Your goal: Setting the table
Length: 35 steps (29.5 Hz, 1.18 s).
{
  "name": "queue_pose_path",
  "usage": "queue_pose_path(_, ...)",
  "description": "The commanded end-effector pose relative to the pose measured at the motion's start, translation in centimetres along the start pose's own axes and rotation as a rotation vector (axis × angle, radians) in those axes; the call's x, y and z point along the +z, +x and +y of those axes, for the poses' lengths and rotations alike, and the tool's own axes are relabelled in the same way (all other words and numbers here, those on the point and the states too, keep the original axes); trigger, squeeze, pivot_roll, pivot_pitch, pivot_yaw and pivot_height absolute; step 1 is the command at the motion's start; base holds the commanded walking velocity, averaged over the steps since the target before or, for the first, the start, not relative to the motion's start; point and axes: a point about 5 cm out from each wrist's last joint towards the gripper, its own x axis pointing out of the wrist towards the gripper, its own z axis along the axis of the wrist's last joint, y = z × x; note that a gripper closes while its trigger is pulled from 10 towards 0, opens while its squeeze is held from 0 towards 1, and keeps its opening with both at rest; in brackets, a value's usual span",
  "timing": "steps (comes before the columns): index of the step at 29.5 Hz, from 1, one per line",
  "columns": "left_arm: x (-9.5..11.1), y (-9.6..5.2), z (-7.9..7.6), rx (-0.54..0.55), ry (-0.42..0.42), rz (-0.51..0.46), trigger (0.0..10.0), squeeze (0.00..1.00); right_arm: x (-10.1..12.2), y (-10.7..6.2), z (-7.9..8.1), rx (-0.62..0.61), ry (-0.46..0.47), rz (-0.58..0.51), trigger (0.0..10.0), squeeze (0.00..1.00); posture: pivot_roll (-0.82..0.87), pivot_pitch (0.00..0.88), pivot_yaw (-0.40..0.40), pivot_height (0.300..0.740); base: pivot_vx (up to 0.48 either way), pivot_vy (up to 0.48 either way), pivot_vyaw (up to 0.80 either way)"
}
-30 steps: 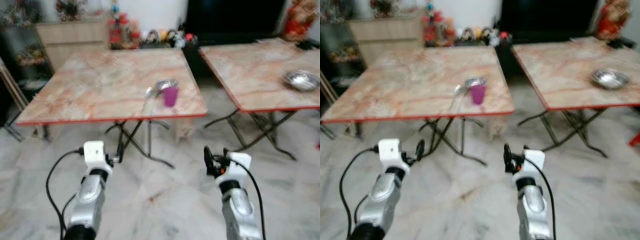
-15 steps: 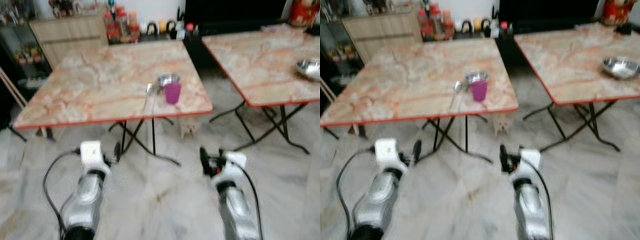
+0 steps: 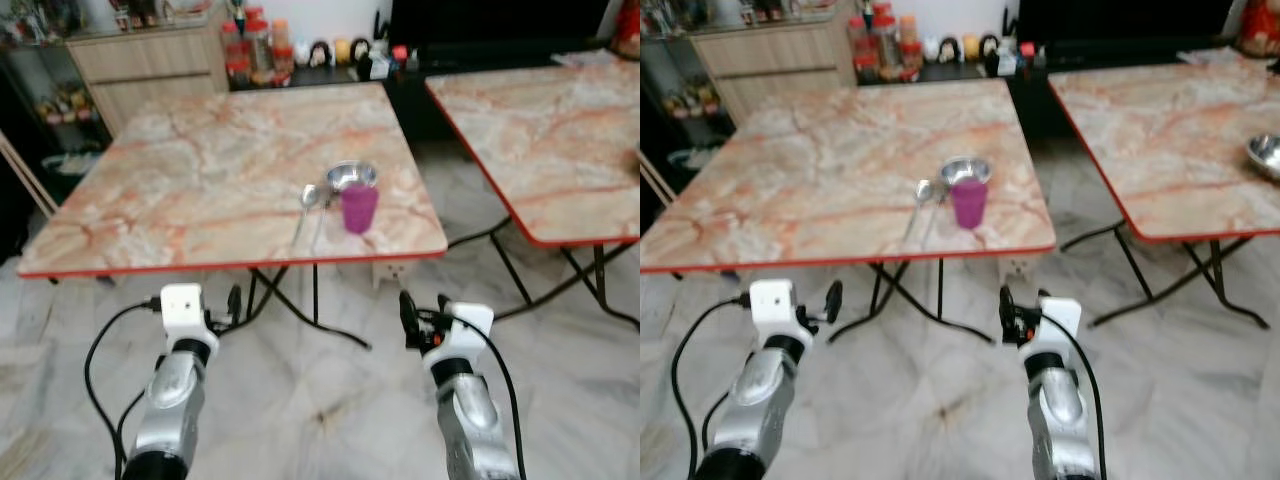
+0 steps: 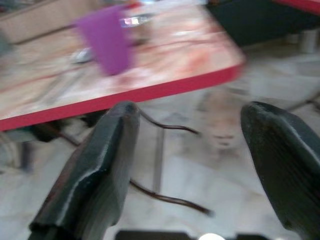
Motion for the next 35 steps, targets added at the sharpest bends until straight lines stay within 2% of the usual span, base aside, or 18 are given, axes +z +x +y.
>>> queue_pose_path(1,0.49,0.13,0.92,0.014,0.03,-0.011,10.0,0.0,0.31,0.31,0.64,0.012,0.014,-0.013,10.0,0.0,-0.04,0.0,0.033,0.74,0.319,0.0,0.0)
queue_pose_path(5,0.52,0.19,0.93,0.016,0.031,-0.011,10.0,0.0,0.42,0.41,0.61,0.009,0.028,-0.018,10.0,0.0,-0.03,0.0,0.032,0.74,0.32,0.0,-0.54)
queue_pose_path(35,0.53,0.34,0.87,0.015,0.034,-0.013,10.0,0.0,0.6,0.6,0.79,0.023,0.017,-0.029,10.0,0.0,-0.03,0.0,0.03,0.74,0.319,0.0,0.0)
